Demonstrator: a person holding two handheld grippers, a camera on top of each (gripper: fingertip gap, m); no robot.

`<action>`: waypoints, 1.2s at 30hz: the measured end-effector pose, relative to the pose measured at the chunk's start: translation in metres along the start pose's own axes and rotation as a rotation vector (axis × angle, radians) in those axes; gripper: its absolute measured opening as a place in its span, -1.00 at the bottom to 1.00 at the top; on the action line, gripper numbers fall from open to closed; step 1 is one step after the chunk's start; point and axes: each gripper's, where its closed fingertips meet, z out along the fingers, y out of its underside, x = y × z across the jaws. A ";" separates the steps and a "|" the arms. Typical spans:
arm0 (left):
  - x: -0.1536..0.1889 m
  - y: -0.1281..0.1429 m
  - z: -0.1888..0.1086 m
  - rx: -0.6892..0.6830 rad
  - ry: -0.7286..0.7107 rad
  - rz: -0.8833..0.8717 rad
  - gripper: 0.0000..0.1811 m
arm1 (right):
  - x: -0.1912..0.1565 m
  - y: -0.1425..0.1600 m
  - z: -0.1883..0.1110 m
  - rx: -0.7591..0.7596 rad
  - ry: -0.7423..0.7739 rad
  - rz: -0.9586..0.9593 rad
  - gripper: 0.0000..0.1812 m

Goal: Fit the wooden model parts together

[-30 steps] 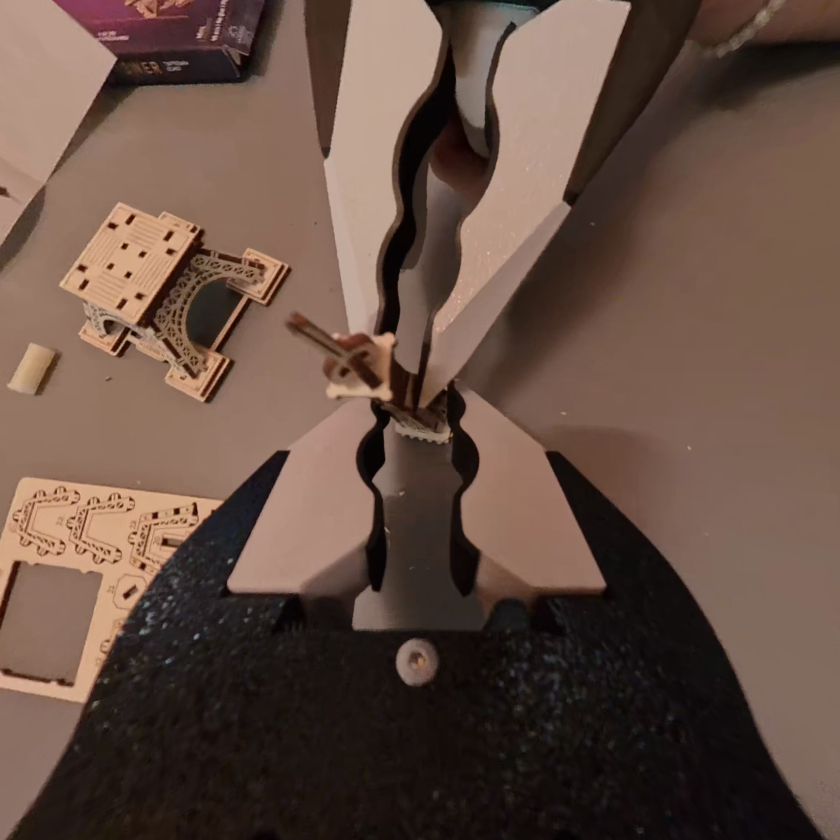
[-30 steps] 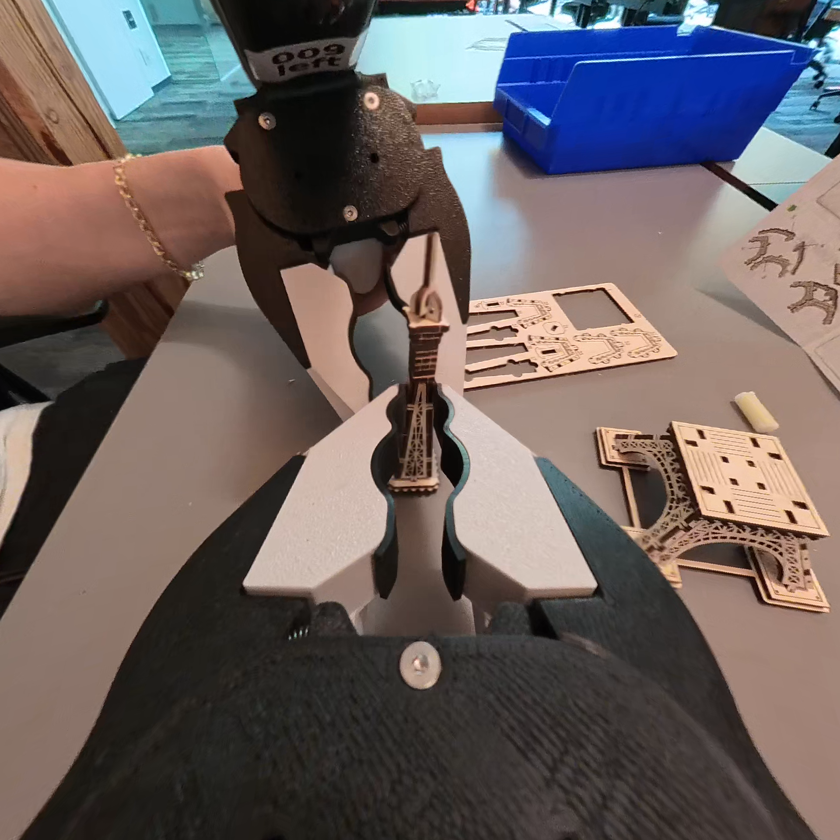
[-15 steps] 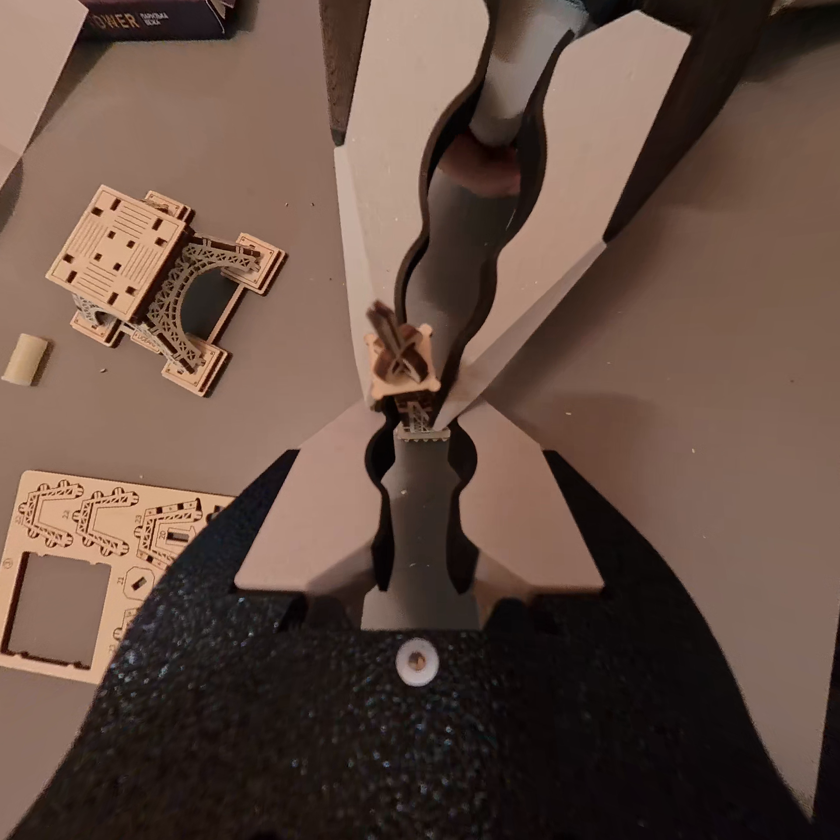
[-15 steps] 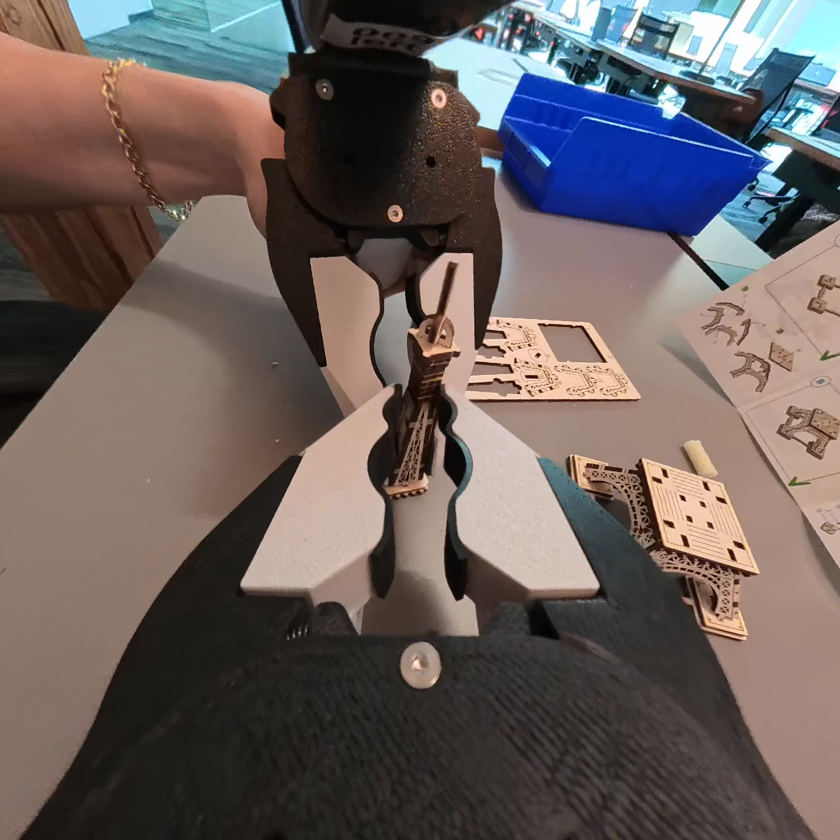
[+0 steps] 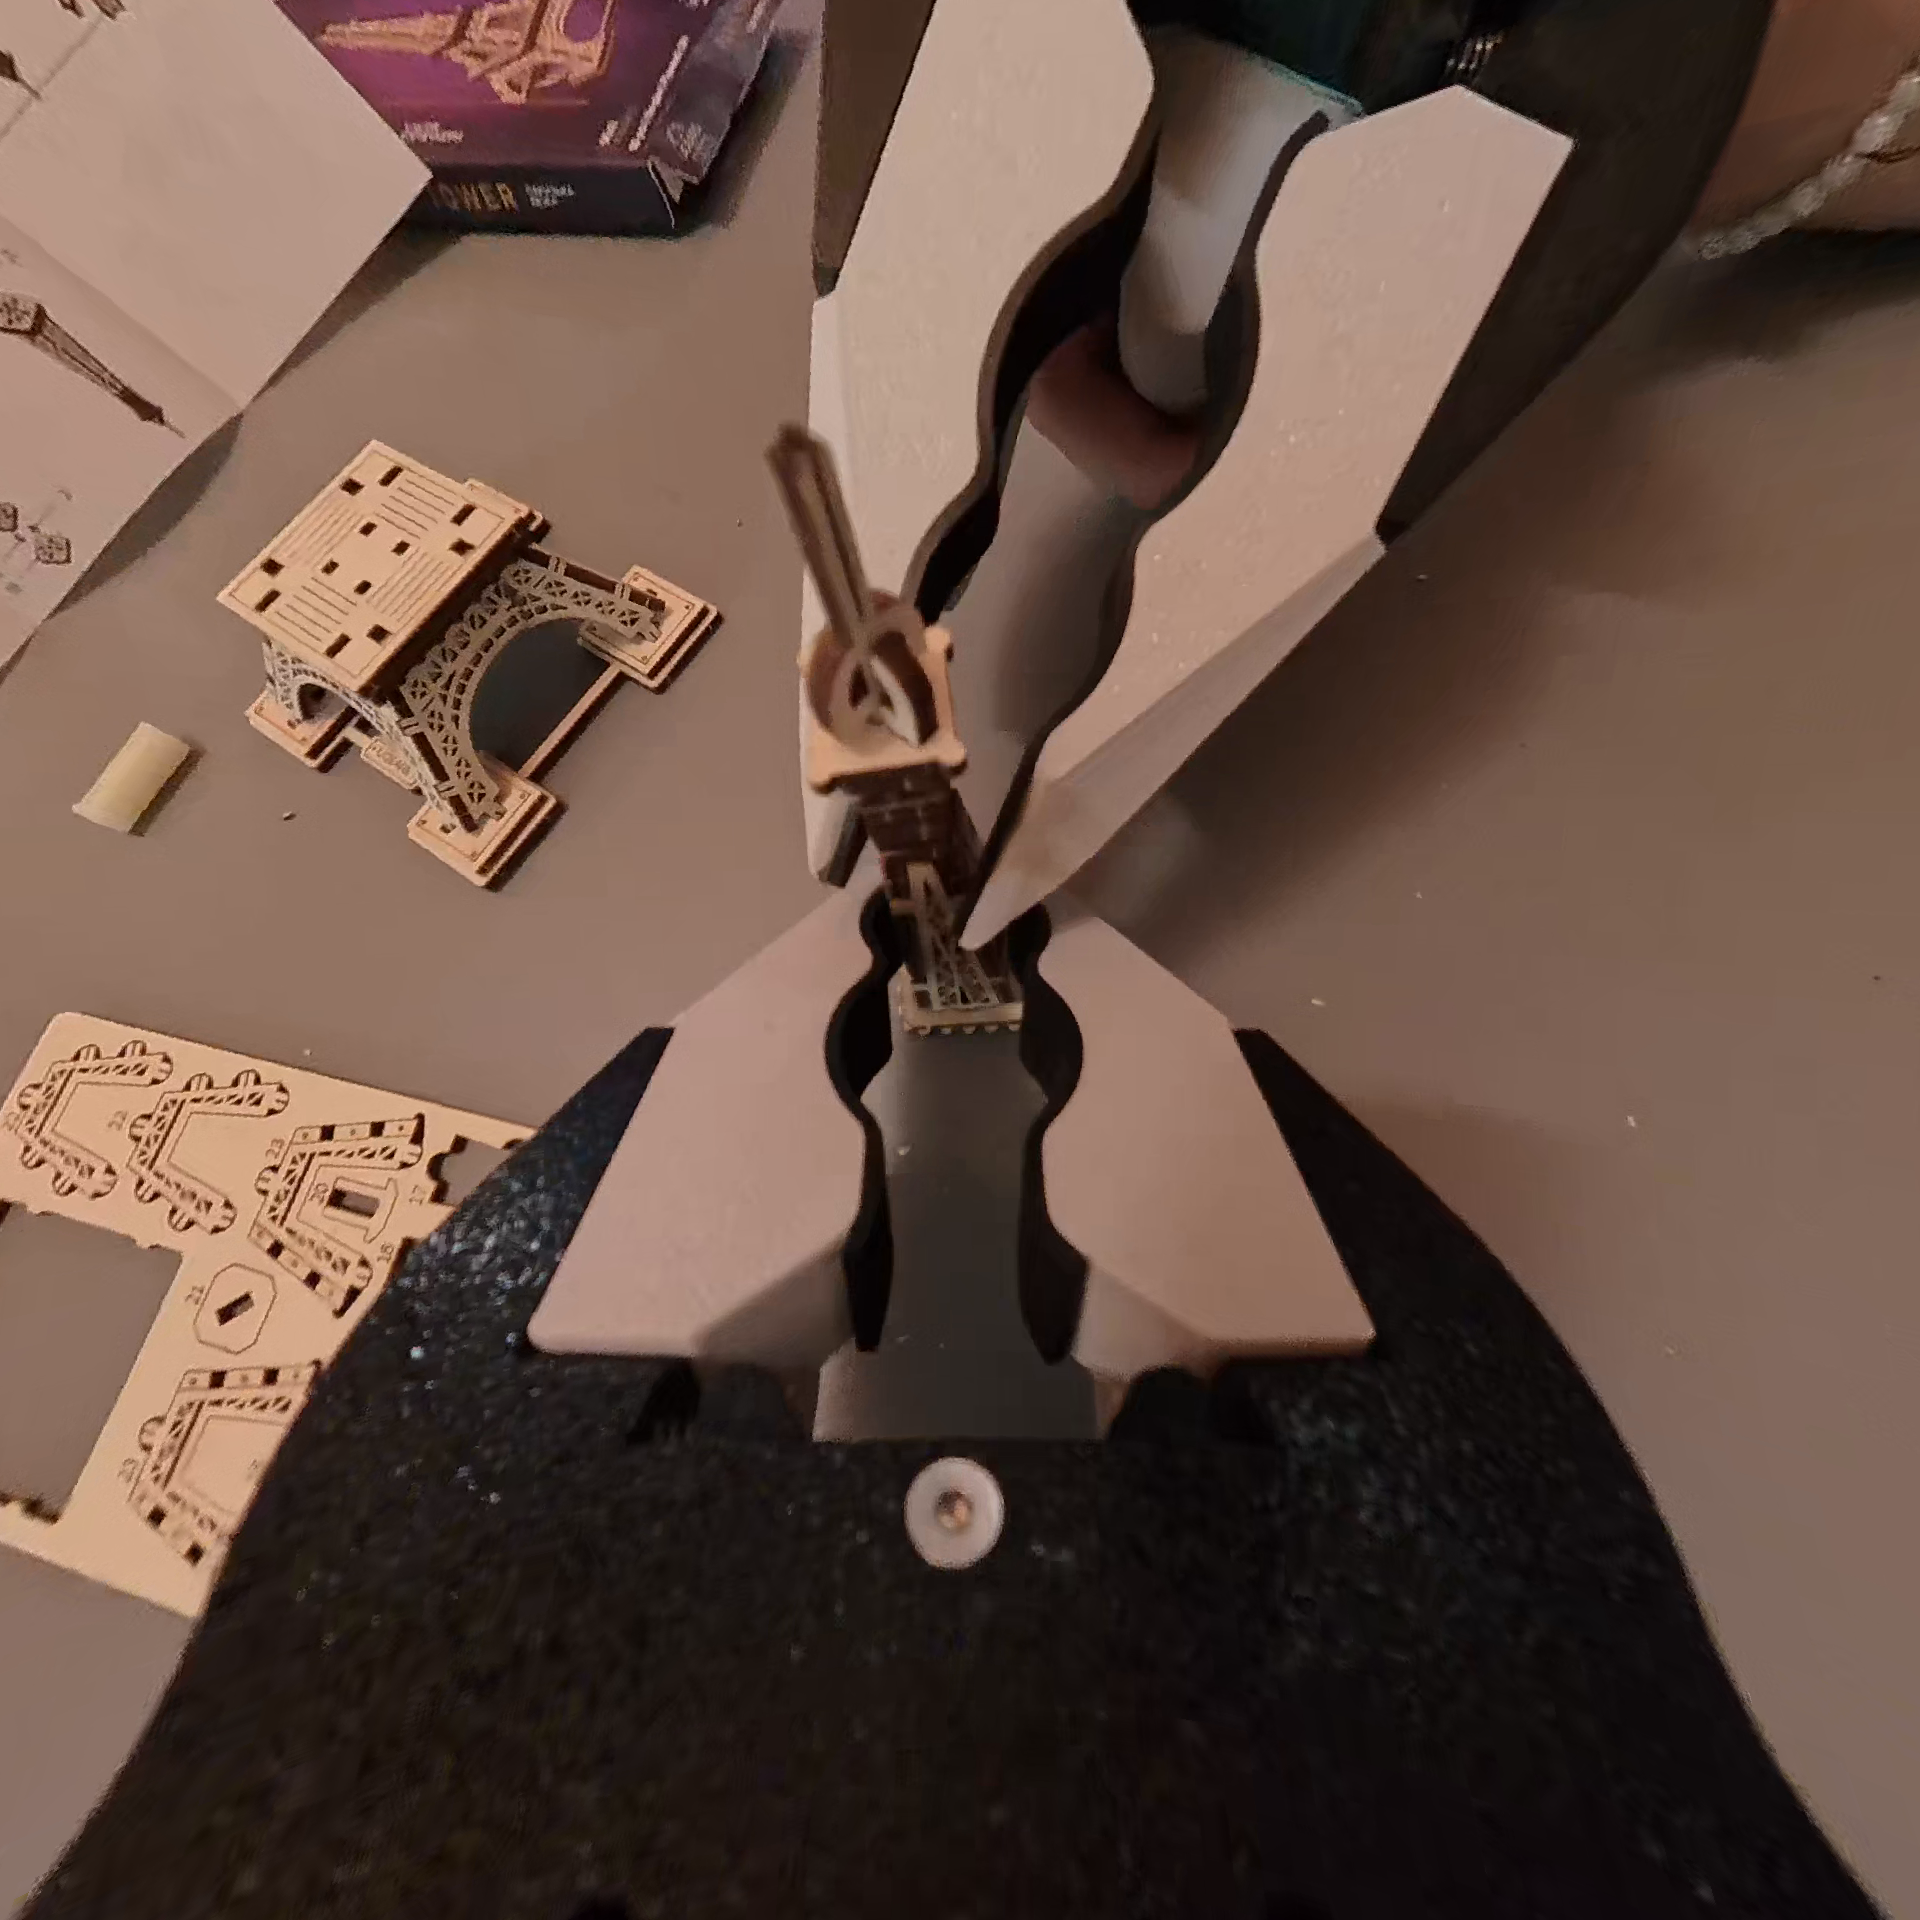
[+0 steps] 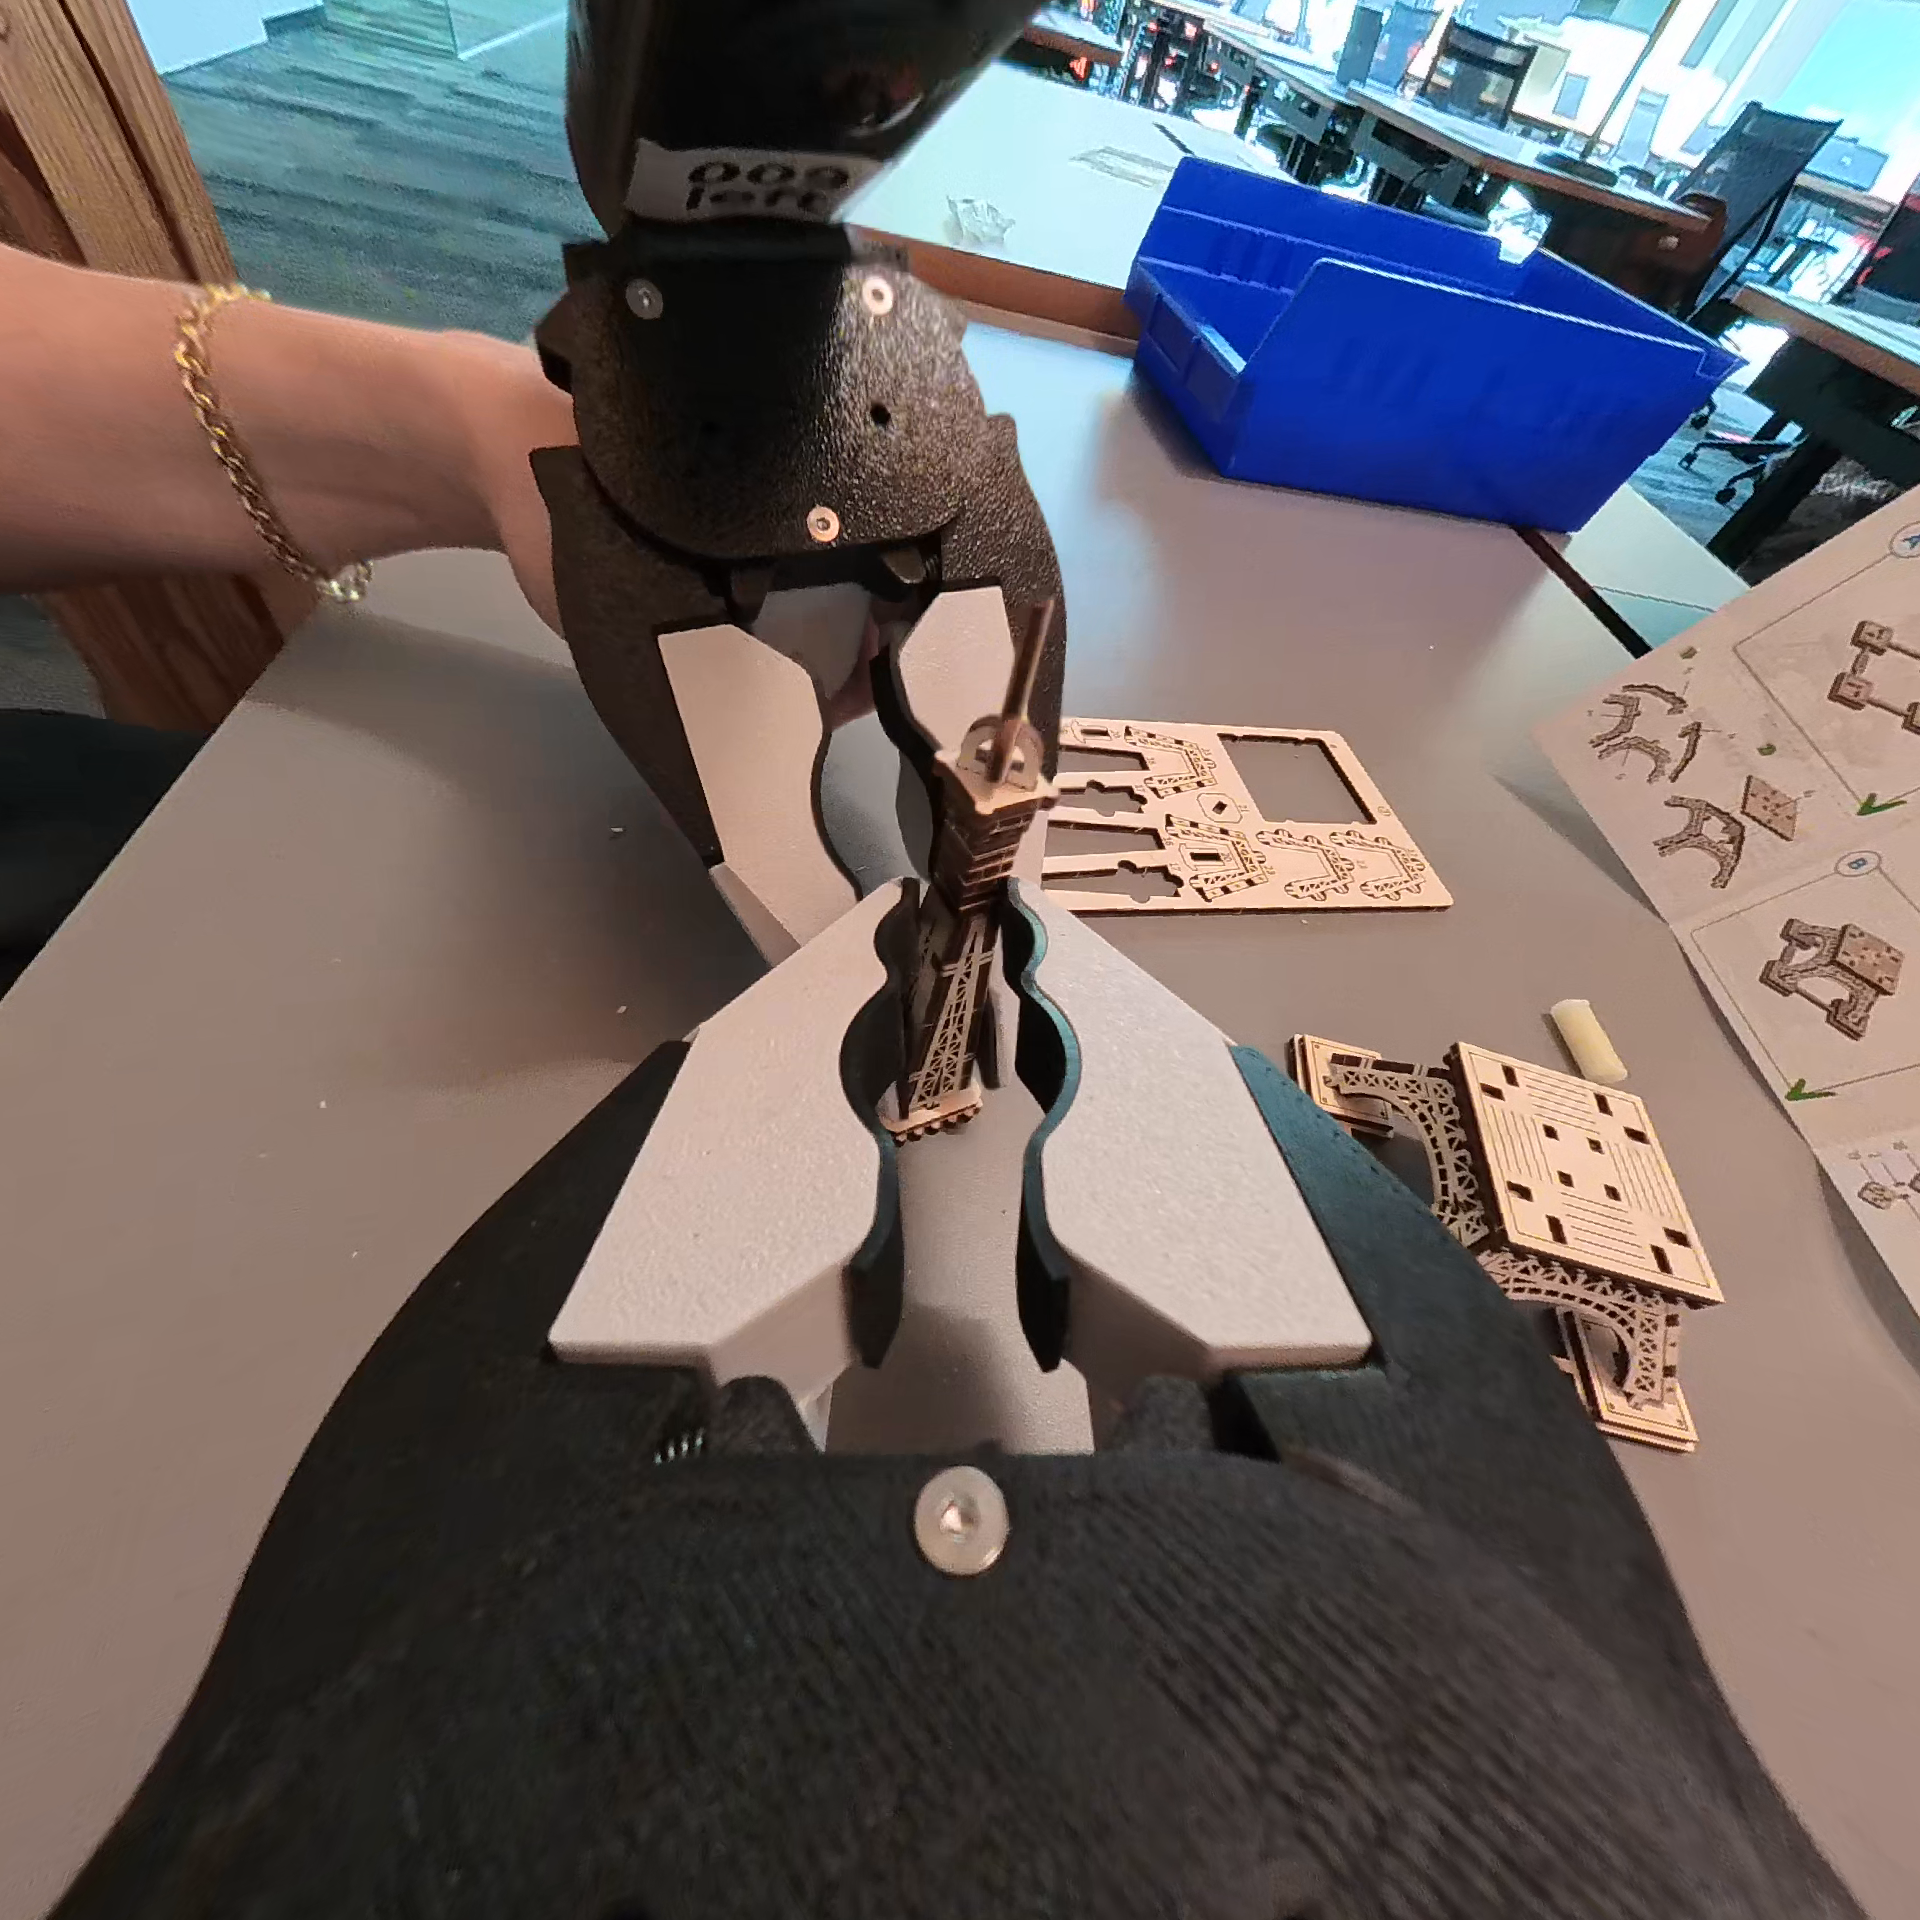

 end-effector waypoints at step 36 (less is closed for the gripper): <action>-0.015 -0.012 0.018 0.032 -0.040 0.020 -0.82 | 0.019 0.007 -0.015 -0.013 0.232 -0.182 -0.83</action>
